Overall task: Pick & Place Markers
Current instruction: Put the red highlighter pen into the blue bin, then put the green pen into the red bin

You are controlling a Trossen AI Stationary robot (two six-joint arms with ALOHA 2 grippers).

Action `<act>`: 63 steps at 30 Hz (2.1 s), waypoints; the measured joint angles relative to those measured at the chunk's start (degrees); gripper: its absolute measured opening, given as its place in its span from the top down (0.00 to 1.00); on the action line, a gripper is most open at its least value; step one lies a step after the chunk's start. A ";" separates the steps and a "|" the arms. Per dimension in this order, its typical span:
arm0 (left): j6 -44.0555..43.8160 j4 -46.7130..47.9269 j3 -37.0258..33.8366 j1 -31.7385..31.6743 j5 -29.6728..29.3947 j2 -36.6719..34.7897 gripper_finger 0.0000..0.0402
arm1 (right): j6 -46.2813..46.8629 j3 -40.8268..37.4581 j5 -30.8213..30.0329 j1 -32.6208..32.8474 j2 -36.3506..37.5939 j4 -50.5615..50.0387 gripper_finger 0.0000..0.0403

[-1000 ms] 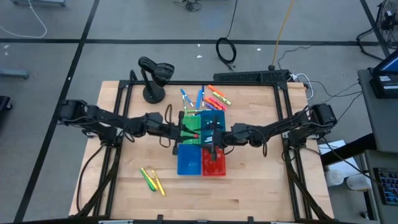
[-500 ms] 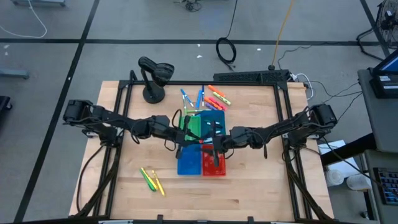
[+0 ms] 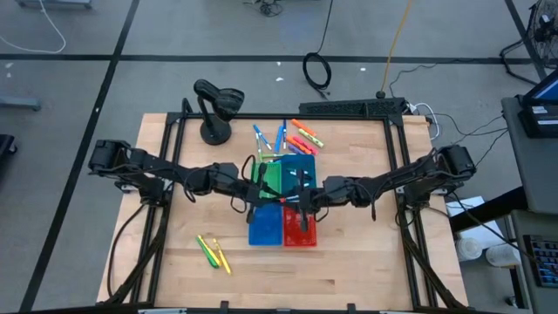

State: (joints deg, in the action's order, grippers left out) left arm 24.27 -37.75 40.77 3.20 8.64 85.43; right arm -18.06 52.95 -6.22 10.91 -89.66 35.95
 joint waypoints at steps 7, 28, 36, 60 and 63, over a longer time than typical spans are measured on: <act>-2.34 0.90 -0.15 2.25 -13.21 0.00 0.76 | -0.42 -0.15 -3.83 0.03 0.38 -2.30 0.94; -6.11 33.30 -0.09 7.67 -33.64 -22.38 0.38 | 9.29 -8.56 -3.25 -12.87 3.98 -6.25 0.94; -9.02 35.16 -3.95 5.87 -31.40 -28.69 0.51 | 12.87 -12.97 -0.89 -15.70 5.93 -3.36 0.93; -15.20 31.62 -6.47 2.82 -29.44 -29.20 0.57 | 12.92 -13.79 -1.01 -15.94 5.83 -2.38 0.77; -17.57 31.62 -6.47 2.82 -29.46 -29.20 0.57 | 13.45 -13.79 -0.99 -15.79 5.83 -2.30 0.74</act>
State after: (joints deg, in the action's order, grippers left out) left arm 6.70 -6.13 34.30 6.02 -20.82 56.23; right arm -4.61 39.16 -7.20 -4.89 -83.83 33.65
